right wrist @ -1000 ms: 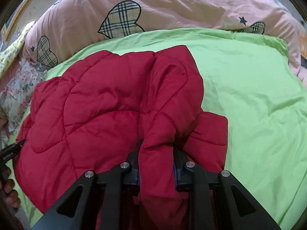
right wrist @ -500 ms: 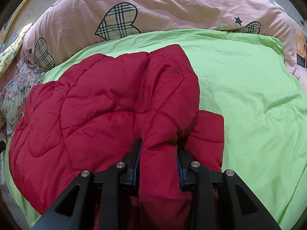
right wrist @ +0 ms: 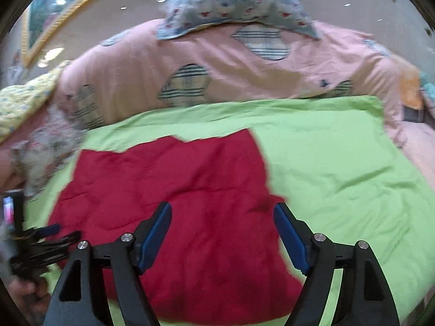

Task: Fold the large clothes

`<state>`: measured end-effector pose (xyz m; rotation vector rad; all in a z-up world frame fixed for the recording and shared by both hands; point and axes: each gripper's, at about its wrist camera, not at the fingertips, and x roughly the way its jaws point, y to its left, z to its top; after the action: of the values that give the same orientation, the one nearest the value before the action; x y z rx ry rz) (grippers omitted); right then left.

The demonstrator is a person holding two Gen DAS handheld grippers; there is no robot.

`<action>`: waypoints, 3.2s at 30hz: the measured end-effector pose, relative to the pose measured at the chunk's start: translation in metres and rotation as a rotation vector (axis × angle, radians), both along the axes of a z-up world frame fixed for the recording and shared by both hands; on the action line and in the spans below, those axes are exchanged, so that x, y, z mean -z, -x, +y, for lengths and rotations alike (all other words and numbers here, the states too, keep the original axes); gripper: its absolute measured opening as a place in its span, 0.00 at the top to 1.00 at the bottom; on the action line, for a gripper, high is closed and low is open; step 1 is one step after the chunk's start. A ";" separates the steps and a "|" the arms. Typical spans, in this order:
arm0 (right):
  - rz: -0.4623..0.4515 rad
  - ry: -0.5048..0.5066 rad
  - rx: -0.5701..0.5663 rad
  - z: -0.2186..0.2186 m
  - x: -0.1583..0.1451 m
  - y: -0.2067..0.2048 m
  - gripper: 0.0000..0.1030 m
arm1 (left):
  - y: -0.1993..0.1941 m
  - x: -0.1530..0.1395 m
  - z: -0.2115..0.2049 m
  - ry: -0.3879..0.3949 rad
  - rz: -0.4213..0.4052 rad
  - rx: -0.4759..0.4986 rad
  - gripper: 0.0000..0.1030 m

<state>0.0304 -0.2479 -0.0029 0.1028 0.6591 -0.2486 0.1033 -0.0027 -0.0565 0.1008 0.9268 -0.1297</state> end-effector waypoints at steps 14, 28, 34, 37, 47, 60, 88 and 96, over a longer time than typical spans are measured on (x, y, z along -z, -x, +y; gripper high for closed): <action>0.205 0.006 -0.044 0.012 0.072 -0.060 0.22 | -0.005 -0.014 -0.001 -0.032 -0.032 -0.007 0.19; 0.197 -0.001 -0.031 0.012 0.076 -0.059 0.21 | -0.033 0.007 -0.004 -0.042 0.014 -0.004 0.13; 0.201 -0.003 -0.032 0.012 0.077 -0.064 0.19 | -0.041 0.010 -0.002 -0.039 0.023 -0.002 0.11; 0.204 -0.010 -0.031 0.011 0.076 -0.067 0.19 | -0.043 0.011 -0.002 -0.044 0.024 0.002 0.11; 0.201 -0.026 -0.008 0.004 0.072 -0.082 0.19 | -0.048 0.013 -0.001 -0.037 0.035 0.011 0.08; 0.206 -0.031 -0.006 0.002 0.072 -0.084 0.18 | -0.053 0.013 -0.002 -0.046 0.045 0.011 0.07; 0.185 -0.060 -0.071 0.014 0.041 -0.027 0.17 | -0.013 -0.006 0.005 -0.050 0.030 -0.016 0.03; 0.218 -0.027 -0.163 0.045 0.042 0.003 0.13 | 0.031 -0.015 0.009 -0.050 0.047 -0.012 0.01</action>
<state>0.0278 -0.2027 -0.0451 0.0479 0.8828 -0.0941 0.0726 0.0066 -0.0413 0.1391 0.9778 -0.0978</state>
